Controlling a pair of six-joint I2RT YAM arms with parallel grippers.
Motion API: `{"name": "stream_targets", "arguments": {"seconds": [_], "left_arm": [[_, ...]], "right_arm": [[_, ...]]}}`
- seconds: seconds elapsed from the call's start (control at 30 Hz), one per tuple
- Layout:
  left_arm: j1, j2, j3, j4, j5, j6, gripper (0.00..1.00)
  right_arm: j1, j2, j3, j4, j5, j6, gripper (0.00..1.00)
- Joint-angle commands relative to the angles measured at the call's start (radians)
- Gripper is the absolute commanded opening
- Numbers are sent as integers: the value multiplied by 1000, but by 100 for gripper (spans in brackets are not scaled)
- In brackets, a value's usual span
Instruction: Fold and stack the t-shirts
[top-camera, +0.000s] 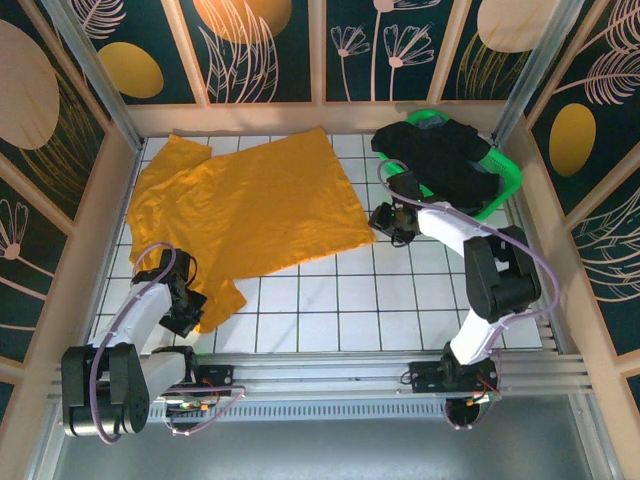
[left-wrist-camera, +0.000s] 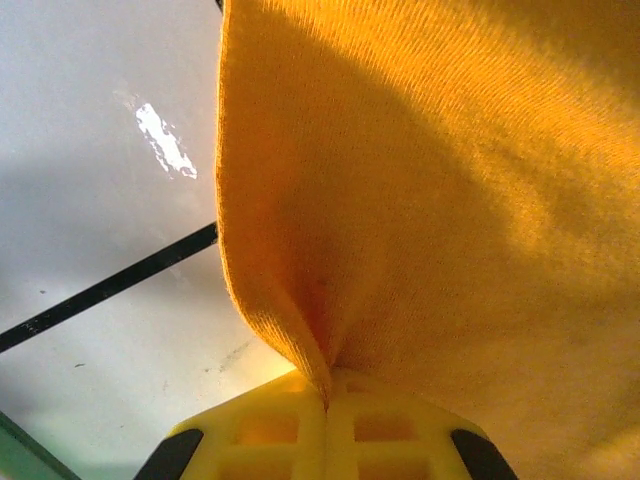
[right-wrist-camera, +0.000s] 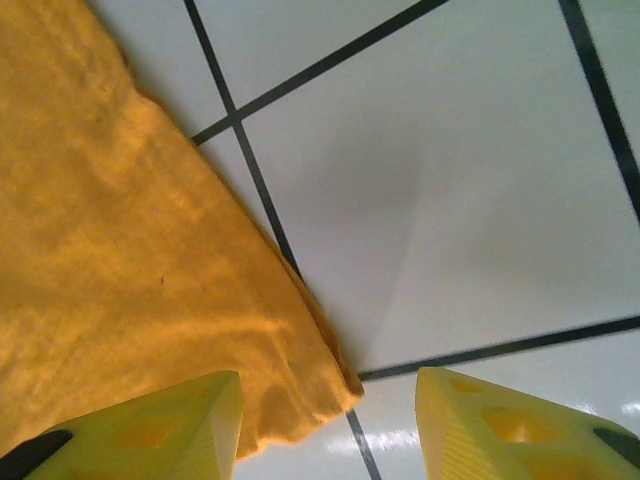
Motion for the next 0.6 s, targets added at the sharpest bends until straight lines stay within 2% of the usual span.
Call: {"name": "stream_targets", "arguments": {"seconds": [0.0,0.13,0.23,0.43,0.57], "left_arm": [[-6,-16,14,164,-11,-147,0],[-6,-22,12,170,-11,-145,0],[-6,-22,15,173,-11,-143,0],[-6,-20,30,170,-16,-135,0],[-6,-11,40,171,-14,-126,0]], "right_arm": [[27,54,65,-17,38,21,49],[58,112,109,-63,74,5,47],[67,166,143,-104,84,8,42],[94,224,204,-217,162,21,37],[113,247,215,-230,171,36,35]]}}
